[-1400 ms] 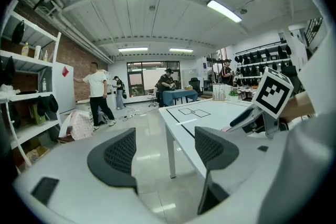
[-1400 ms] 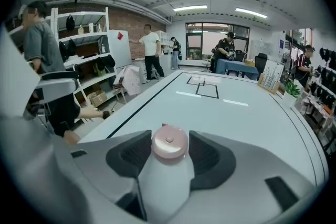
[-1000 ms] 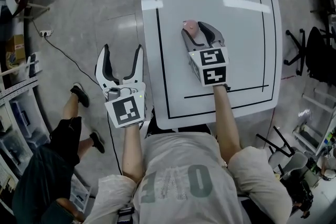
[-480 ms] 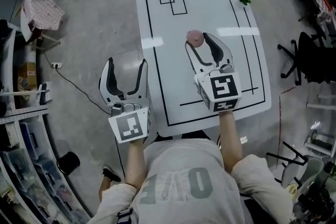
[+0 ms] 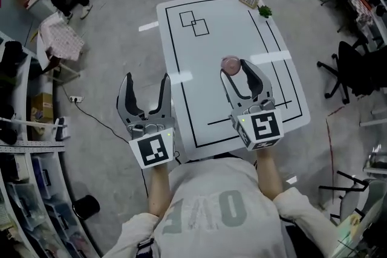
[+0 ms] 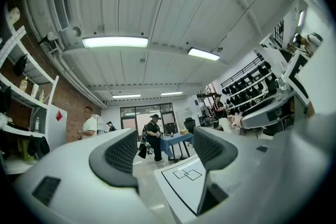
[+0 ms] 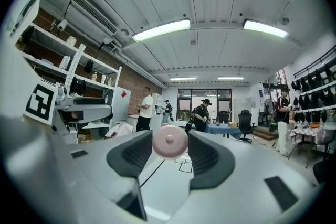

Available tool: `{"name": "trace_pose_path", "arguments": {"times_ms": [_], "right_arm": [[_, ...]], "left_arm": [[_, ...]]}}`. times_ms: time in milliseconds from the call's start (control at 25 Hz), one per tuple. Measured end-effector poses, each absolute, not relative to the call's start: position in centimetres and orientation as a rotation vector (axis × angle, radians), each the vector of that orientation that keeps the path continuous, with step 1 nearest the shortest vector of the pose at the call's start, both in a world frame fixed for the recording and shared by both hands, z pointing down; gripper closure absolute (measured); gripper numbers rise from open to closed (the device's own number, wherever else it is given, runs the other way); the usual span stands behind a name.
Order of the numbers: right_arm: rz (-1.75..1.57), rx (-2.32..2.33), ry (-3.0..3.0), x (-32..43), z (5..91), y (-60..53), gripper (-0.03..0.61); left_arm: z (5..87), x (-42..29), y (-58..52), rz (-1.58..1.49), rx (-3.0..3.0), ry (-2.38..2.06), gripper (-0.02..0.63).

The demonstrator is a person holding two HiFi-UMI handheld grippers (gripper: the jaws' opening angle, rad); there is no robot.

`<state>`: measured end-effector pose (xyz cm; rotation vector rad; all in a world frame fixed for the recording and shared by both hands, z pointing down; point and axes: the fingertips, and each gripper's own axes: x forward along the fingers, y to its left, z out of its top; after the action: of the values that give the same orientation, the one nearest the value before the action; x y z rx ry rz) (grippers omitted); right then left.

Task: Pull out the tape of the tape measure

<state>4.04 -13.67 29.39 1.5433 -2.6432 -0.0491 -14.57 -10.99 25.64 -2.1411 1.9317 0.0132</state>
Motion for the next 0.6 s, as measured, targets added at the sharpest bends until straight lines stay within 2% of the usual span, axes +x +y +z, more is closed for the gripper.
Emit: {"name": "trace_pose_path", "arguments": {"times_ms": [320,600], "right_arm": [[-0.135,1.380,-2.692,2.9,28.3,-11.3,0.351],[-0.428,0.982,-2.809,-0.4,26.1,-8.0,0.351]], "left_arm": [[24.6,-11.8,-9.4,-0.011,-2.258,1.670,0.287],[26.3,-7.1,-7.1,-0.278,-2.371,1.160,0.301]]}}
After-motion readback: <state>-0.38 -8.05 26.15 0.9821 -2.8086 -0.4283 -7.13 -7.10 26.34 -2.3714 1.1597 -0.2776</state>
